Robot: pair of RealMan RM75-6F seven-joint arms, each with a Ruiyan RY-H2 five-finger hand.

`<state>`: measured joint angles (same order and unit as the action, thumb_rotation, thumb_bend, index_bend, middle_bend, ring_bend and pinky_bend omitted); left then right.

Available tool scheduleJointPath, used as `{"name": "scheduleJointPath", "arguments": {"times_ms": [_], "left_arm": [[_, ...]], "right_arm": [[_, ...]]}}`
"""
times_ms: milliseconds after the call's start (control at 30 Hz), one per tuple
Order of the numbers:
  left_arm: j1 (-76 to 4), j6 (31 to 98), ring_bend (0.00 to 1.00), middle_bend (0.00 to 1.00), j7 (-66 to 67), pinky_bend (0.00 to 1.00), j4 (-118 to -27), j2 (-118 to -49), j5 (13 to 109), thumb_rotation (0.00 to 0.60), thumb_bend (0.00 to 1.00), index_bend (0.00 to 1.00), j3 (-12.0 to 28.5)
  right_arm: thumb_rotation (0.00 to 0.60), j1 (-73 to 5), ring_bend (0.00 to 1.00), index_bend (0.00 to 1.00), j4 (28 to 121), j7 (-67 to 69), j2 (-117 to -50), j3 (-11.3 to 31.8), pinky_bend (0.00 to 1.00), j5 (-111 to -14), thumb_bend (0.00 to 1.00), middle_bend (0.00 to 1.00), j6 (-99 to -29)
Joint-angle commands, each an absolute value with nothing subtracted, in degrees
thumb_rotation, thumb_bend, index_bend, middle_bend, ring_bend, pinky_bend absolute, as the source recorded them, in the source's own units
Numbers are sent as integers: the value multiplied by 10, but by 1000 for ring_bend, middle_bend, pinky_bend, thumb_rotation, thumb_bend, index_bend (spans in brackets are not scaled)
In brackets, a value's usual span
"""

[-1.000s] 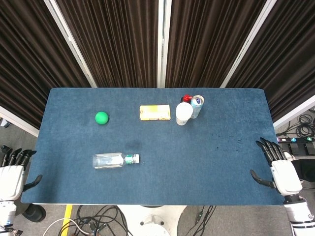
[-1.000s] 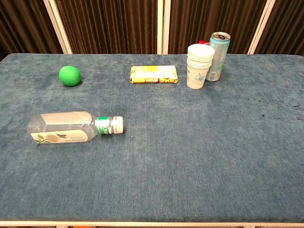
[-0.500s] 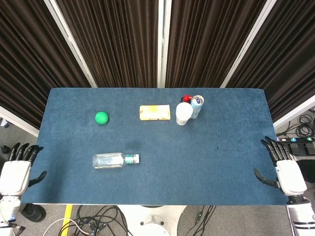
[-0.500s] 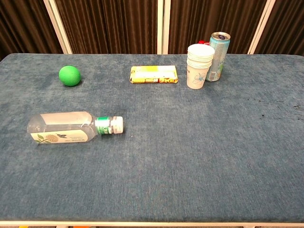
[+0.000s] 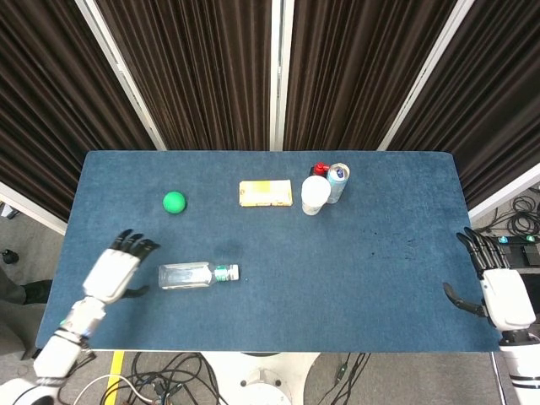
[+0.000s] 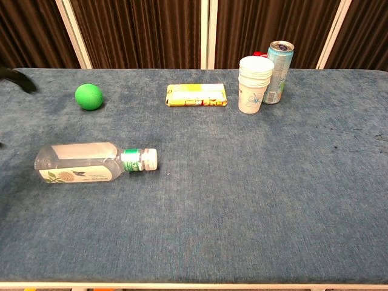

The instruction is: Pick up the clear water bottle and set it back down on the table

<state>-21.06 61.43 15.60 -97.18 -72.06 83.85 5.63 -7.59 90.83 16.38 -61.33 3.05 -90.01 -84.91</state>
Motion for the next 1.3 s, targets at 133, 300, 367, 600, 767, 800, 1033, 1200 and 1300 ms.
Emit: {"name": "scheduleJointPath", "arguments": {"times_ms": [133, 300, 367, 600, 767, 800, 1033, 1200, 1300], "left_arm": [[-275, 532, 99, 185, 211, 98, -967, -790, 732, 600, 141, 186, 72], [-292, 539, 99, 186, 275, 121, -952, -837, 677, 600, 138, 187, 69], [-295, 543, 100, 188, 288, 130, -950, -848, 662, 600, 138, 192, 66], [-299, 566, 160, 217, 313, 220, -910, -893, 618, 600, 139, 247, 59], [-295, 582, 168, 224, 312, 239, -899, -900, 609, 600, 141, 264, 52], [-295, 583, 170, 226, 309, 241, -899, -900, 609, 600, 141, 268, 51], [-293, 593, 213, 268, 281, 310, -894, -900, 619, 600, 190, 319, 49], [-292, 592, 393, 446, 209, 520, -875, -906, 649, 600, 319, 469, 57], [-295, 564, 456, 506, 129, 576, -864, -893, 681, 600, 362, 520, 55]], "right_arm": [[600, -77, 0, 0, 901, 171, -616, 30, 0, -897, 239, 0, -844], [600, -76, 0, 0, 895, 177, -618, 29, 0, -895, 240, 0, -841], [600, -76, 0, 0, 894, 179, -618, 28, 0, -896, 239, 0, -841], [600, -75, 0, 0, 892, 183, -620, 26, 0, -898, 240, 0, -841], [600, -75, 0, 0, 892, 182, -620, 26, 0, -897, 240, 0, -839], [600, -75, 0, 0, 892, 182, -620, 26, 0, -898, 240, 0, -839], [600, -75, 0, 0, 896, 178, -621, 25, 0, -899, 240, 0, -838], [600, -76, 0, 0, 904, 172, -617, 26, 0, -904, 240, 0, -841], [600, -78, 0, 0, 913, 176, -612, 29, 0, -905, 238, 0, -842]]}}
